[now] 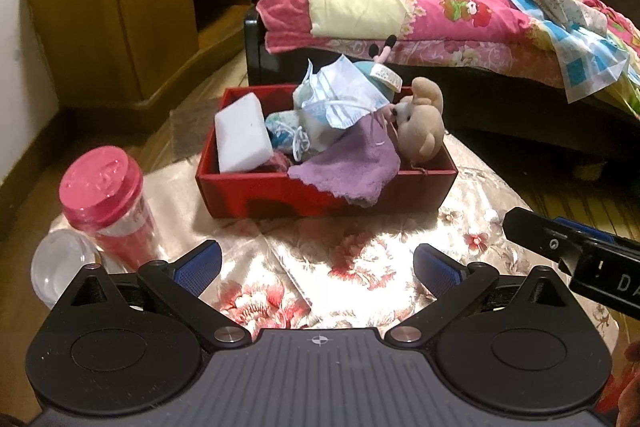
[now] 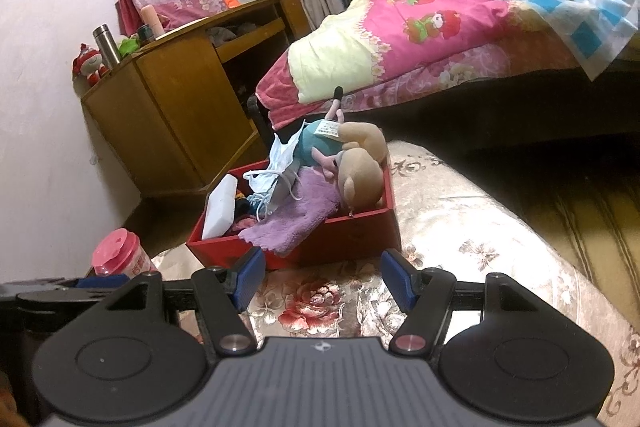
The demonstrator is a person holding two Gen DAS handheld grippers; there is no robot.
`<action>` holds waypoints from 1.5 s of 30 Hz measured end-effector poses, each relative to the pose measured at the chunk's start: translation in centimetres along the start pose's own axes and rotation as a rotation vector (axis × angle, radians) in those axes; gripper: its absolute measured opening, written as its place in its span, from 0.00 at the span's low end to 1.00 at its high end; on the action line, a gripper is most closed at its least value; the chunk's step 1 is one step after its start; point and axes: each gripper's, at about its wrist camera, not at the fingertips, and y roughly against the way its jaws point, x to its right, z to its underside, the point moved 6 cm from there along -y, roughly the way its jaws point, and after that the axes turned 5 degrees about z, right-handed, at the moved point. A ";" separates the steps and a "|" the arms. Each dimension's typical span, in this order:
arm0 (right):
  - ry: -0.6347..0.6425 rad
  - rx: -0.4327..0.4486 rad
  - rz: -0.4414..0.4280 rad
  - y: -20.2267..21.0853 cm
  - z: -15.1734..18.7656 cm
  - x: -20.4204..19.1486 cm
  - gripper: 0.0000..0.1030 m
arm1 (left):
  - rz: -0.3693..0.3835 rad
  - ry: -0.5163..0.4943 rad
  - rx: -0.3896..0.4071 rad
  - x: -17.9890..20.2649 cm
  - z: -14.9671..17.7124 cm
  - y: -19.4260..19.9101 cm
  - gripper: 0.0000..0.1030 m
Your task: Organize soft objects
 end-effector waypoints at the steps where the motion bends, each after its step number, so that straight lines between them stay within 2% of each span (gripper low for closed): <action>1: -0.006 -0.003 0.001 -0.1 0.0 0.1 0.39 | -0.004 0.002 -0.001 -0.1 0.0 0.0 0.95; 6: -0.019 -0.041 0.027 -0.9 0.6 1.1 0.41 | -0.003 0.010 -0.020 -0.3 0.2 -0.2 0.95; 13: -0.013 -0.154 0.054 -2.9 2.5 2.0 0.42 | 0.010 0.018 -0.032 -0.3 0.3 -0.2 0.95; 41: 0.020 -0.166 0.047 -3.2 2.8 1.3 0.42 | 0.012 -0.005 -0.015 -0.1 0.2 0.0 0.95; 45: 0.026 -0.170 0.045 -3.3 2.8 1.2 0.42 | 0.020 -0.011 0.012 0.0 0.1 0.3 0.95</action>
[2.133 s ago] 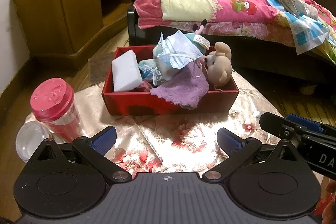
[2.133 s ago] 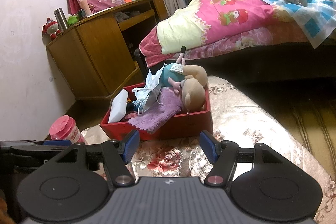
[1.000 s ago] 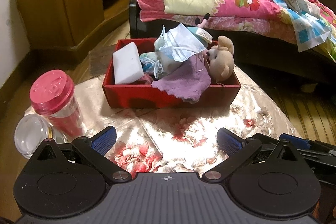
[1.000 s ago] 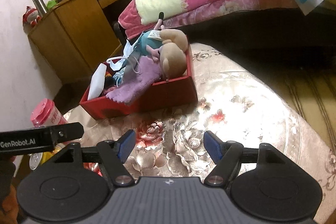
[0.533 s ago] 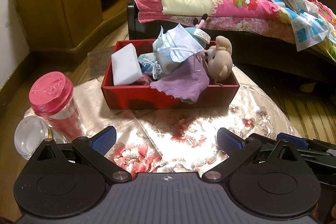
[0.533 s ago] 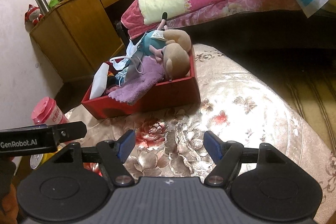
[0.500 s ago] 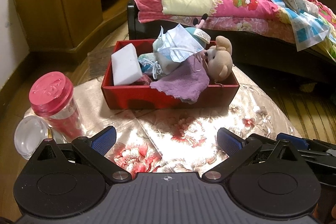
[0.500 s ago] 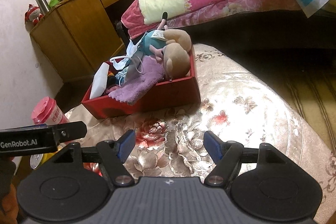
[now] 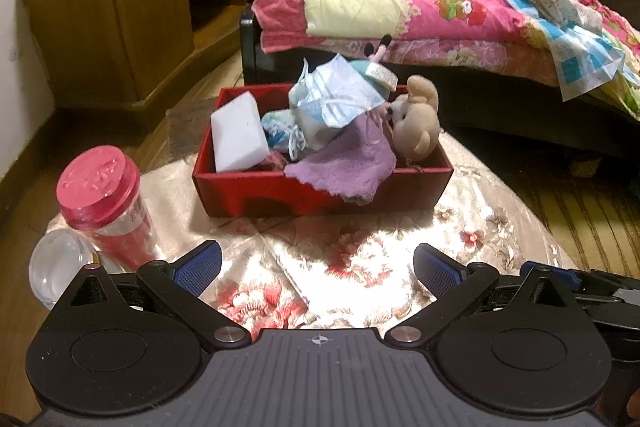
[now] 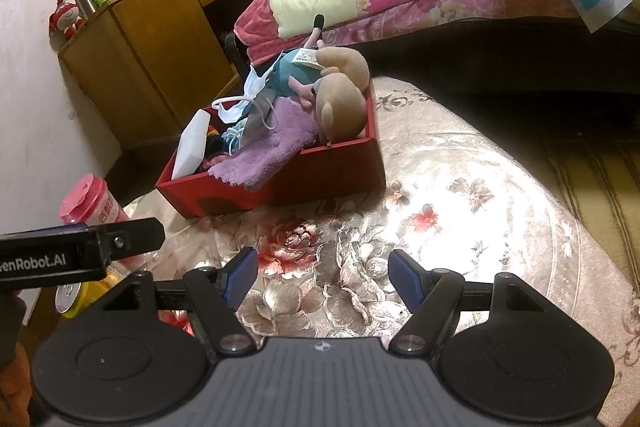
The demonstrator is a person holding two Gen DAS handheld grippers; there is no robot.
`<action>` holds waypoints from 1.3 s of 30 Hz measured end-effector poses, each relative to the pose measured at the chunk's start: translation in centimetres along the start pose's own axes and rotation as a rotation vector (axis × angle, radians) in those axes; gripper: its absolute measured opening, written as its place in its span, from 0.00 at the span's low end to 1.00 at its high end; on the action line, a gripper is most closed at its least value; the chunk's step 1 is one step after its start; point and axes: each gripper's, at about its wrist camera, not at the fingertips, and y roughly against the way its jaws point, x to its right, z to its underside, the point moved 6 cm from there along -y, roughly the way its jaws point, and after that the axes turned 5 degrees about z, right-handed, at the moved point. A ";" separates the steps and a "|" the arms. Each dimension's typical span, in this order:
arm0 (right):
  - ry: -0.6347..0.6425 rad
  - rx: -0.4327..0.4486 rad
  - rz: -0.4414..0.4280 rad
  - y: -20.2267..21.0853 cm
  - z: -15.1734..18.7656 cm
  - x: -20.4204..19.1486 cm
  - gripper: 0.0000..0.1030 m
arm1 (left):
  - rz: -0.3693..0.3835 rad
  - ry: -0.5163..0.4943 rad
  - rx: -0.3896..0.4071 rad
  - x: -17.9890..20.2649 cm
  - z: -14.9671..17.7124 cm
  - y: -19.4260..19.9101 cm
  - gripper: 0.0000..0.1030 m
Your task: Organize soft objects
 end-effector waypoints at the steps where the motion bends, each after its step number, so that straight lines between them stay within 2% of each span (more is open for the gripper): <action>1: 0.001 0.000 0.000 0.0 0.0 0.0 0.42 | 0.001 -0.004 0.011 0.1 -0.1 0.1 0.95; 6: 0.000 -0.003 0.002 -0.1 0.0 0.0 0.42 | 0.028 -0.014 0.068 0.3 -0.6 1.0 0.95; 9: 0.003 -0.007 0.000 -0.2 0.1 0.0 0.42 | 0.014 -0.020 0.093 0.4 -0.8 1.3 0.95; 11: 0.007 -0.006 -0.002 -0.2 0.1 0.0 0.42 | 0.008 -0.011 0.088 0.3 -0.9 1.2 0.95; 15: 0.005 -0.008 -0.002 -0.3 0.1 0.0 0.42 | 0.043 0.031 0.068 -0.1 -1.0 1.0 0.95; 22: 0.015 -0.014 -0.006 -0.4 0.2 -0.1 0.42 | 0.091 0.041 0.022 0.3 -0.7 0.5 0.95; 26: 0.014 -0.015 -0.006 -0.4 0.2 -0.1 0.42 | 0.069 0.015 0.040 0.3 -0.7 0.7 0.95; 33: 0.016 -0.020 -0.007 -0.5 0.3 -0.2 0.42 | 0.107 0.041 0.035 0.3 -0.5 0.5 0.95; 39: 0.017 -0.020 -0.008 -0.5 0.3 -0.2 0.43 | 0.073 0.034 0.058 0.2 -0.7 0.7 0.95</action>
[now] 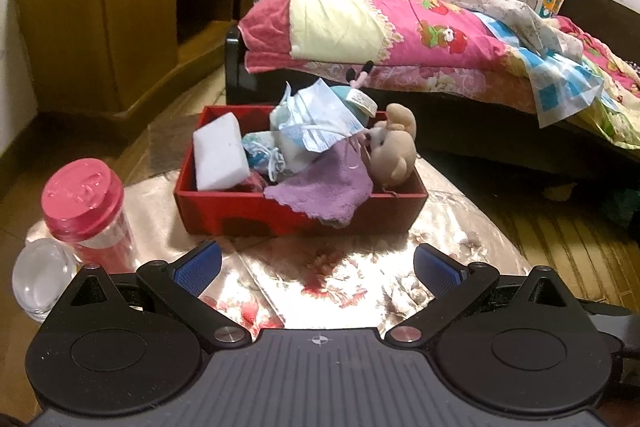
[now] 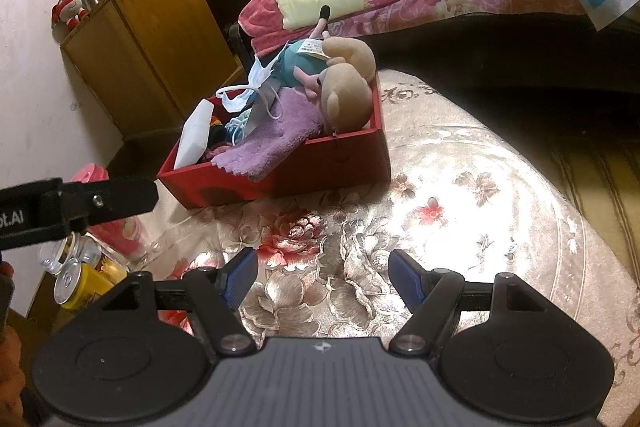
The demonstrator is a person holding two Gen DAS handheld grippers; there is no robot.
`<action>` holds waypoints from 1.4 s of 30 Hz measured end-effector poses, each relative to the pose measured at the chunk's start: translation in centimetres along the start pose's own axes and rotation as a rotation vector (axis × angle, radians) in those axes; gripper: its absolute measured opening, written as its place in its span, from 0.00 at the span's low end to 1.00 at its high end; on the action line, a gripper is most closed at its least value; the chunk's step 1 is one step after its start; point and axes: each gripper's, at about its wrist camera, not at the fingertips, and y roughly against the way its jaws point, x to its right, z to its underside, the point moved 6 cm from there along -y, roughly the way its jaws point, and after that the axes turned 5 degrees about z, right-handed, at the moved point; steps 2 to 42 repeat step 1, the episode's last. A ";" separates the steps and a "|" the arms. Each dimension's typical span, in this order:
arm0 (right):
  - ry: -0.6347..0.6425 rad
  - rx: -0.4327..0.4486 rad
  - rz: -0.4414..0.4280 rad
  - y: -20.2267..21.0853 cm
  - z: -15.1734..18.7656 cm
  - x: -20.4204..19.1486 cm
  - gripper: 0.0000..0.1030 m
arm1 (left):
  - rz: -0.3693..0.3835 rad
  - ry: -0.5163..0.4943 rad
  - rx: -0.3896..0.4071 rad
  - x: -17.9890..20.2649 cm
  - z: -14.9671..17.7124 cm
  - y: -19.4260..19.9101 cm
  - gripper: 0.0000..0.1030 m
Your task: Organize soft objects
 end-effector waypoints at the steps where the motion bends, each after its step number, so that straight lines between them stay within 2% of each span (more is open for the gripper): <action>1: 0.000 -0.001 0.000 0.0 0.0 0.0 0.43 | -0.003 0.001 0.001 -0.1 0.0 0.0 0.95; 42: 0.000 -0.001 0.000 0.0 0.0 0.0 0.43 | -0.003 0.001 0.001 -0.1 0.0 0.0 0.95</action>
